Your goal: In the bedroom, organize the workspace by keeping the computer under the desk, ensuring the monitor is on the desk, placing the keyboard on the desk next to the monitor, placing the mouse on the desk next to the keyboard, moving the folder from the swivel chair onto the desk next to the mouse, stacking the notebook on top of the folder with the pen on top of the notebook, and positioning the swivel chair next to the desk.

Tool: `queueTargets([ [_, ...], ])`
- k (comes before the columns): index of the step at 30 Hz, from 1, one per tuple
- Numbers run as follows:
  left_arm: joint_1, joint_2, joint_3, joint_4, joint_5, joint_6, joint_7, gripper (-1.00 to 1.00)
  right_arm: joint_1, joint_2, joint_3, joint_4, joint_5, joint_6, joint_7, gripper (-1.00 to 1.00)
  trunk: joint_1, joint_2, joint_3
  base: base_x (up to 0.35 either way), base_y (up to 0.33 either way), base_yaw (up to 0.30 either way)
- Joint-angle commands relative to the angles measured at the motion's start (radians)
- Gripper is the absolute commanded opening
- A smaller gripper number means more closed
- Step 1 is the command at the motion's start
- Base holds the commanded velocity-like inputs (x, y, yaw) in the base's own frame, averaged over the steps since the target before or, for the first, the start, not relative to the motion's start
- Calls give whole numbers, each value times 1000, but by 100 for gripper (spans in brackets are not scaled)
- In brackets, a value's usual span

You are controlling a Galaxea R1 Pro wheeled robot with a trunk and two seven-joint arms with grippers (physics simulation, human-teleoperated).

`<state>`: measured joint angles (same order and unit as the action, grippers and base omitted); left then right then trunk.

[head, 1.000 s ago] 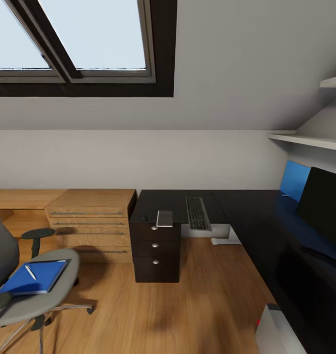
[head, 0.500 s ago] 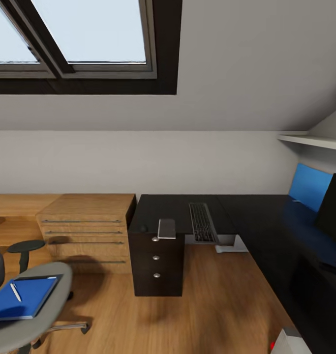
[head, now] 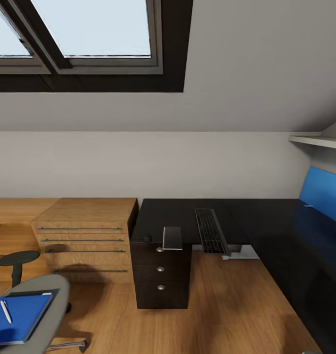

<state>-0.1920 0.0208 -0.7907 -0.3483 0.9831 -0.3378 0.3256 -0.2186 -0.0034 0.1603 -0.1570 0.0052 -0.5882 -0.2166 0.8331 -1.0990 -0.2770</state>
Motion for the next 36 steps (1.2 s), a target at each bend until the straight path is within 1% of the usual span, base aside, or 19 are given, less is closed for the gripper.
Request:
queueTargets([
  [1,0,4,-6,-21,9,-4,7,100,-1,-1,8,0,0,-1,-9,100,4,-8,-5,4,3,0],
  [3,0,8,-4,-47,9,-4,8,100,-1,-4,6,-1,1,-2,-9,100,12,-22,-11,1,1,0],
  [14,0,24,-4,-60,9,-5,10,100,-1,-5,4,-1,1,-2,-10,100,54,-99,-45,0,0,0],
  [16,0,25,-4,-68,9,-5,10,100,-1,-5,4,-1,1,-2,-10,100,61,-113,-52,0,0,0],
  [17,0,31,-5,-88,9,-6,11,100,-1,-6,4,-1,1,-2,-10,100,65,-120,-55,0,0,0],
  [20,0,67,-8,-146,9,-5,12,100,-1,-5,5,-1,1,-1,-9,100,77,-141,-64,0,0,0],
  [21,0,90,-9,-182,10,-5,12,100,-1,-5,5,-1,1,-1,-9,100,81,-148,-67,0,0,0],
  [22,-1,105,-9,-203,10,-4,12,100,-1,-5,5,-1,1,-1,-9,100,84,-155,-70,0,0,0],
  [23,-1,140,-10,-253,11,-3,12,100,-1,-5,5,-1,1,-1,-9,100,88,-162,-73,0,0,0],
  [25,-1,180,-12,-310,14,-1,12,100,-1,-4,5,-1,1,-1,-9,100,96,-176,-80,0,0,0],
  [26,3,218,-14,-373,20,1,13,100,-1,-5,5,-1,1,-1,-9,100,100,-183,-83,0,0,0],
  [27,8,237,-14,-405,26,2,14,100,-1,-5,5,-1,1,-1,-9,100,104,-190,-86,0,0,0],
  [28,23,268,-15,-466,42,4,19,100,-1,-5,5,-1,1,-1,-9,100,107,-197,-89,0,0,0],
  [30,42,294,-15,-522,59,6,31,100,-1,-5,5,-1,1,-1,-9,100,115,-211,-95,0,0,0],
  [31,60,314,-16,-571,74,8,49,100,-1,-5,5,-1,1,-1,-9,100,119,-218,-99,0,0,0],
  [34,79,330,-18,-622,87,10,87,100,-1,-4,5,-1,1,-2,-9,100,130,-239,-108,0,0,0],
  [35,86,334,-24,-642,92,11,118,100,-1,-4,5,-1,1,-2,-9,100,134,-246,-111,0,0,0],
  [36,88,335,-29,-648,94,13,133,100,-1,-4,5,-1,1,-2,-9,100,138,-253,-114,0,0,0],
])
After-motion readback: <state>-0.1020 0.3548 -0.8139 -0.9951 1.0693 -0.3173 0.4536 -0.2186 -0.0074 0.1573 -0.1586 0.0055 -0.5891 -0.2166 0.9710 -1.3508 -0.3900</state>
